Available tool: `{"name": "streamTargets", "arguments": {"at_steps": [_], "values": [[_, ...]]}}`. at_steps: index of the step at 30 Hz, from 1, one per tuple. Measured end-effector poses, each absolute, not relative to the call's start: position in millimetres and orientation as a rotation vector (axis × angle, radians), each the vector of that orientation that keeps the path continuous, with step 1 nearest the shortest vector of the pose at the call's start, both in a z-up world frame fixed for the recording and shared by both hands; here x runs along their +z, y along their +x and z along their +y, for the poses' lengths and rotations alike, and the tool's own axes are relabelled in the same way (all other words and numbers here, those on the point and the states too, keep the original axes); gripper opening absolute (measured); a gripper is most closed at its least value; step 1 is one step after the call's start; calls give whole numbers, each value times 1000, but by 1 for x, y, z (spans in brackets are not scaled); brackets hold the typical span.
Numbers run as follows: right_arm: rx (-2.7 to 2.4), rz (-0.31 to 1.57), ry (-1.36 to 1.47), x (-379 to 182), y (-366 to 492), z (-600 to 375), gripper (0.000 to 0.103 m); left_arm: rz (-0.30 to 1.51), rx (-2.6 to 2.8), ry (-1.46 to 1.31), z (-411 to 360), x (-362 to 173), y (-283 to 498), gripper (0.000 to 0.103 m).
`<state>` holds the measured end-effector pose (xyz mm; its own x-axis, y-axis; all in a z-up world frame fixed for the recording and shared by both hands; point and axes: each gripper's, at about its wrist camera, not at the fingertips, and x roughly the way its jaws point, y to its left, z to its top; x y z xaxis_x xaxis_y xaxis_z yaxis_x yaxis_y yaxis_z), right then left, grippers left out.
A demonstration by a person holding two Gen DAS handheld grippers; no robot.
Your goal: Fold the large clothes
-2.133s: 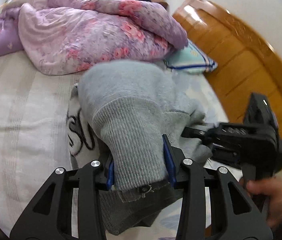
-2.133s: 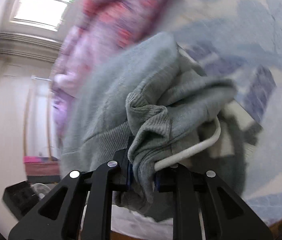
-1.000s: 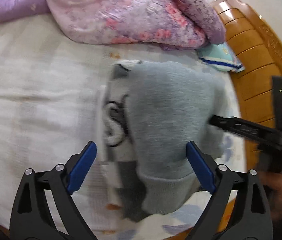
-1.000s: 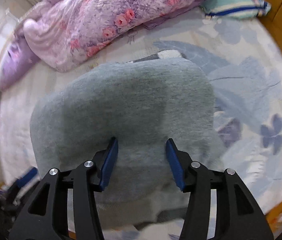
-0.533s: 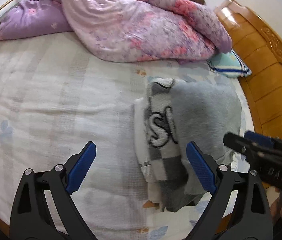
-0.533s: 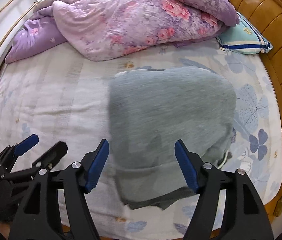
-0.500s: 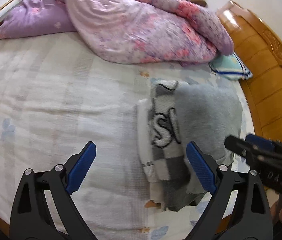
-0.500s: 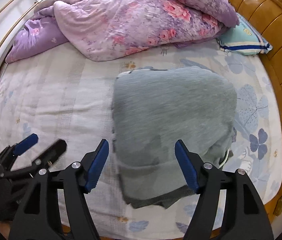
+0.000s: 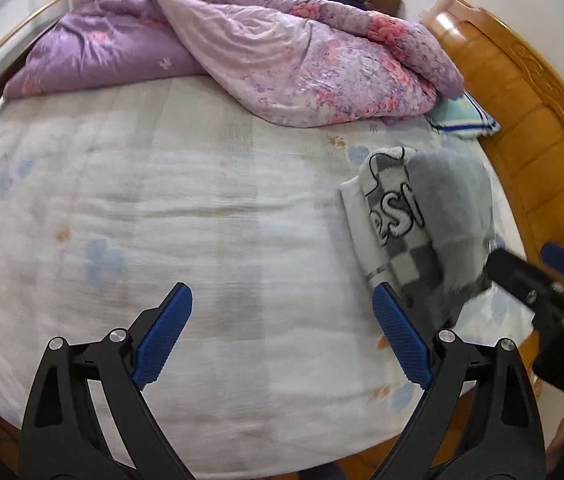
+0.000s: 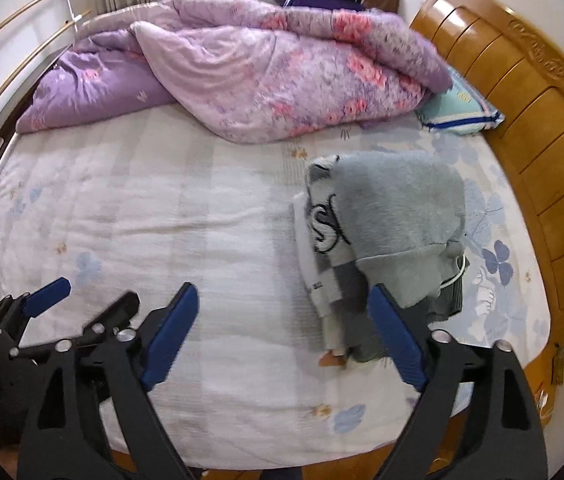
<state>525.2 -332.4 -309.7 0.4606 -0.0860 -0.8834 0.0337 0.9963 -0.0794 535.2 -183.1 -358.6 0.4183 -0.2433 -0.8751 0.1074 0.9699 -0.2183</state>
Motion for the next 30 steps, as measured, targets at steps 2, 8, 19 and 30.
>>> {"name": "streamTargets", "arguments": {"at_steps": [2,8,19,30], "values": [[-91,1056,-61,-297,513,-311,87,1093,-232,-129,-166,-346,523,92],[-119,998,-97,-270,482,-268,89,1025,-243,-132,-123,-310,495,92],[-119,965,-125,-234,443,-228,89,987,-205,-141,-83,-277,459,92],[-104,926,-134,-210,413,-204,89,936,-168,-164,-54,-250,433,95]]}}
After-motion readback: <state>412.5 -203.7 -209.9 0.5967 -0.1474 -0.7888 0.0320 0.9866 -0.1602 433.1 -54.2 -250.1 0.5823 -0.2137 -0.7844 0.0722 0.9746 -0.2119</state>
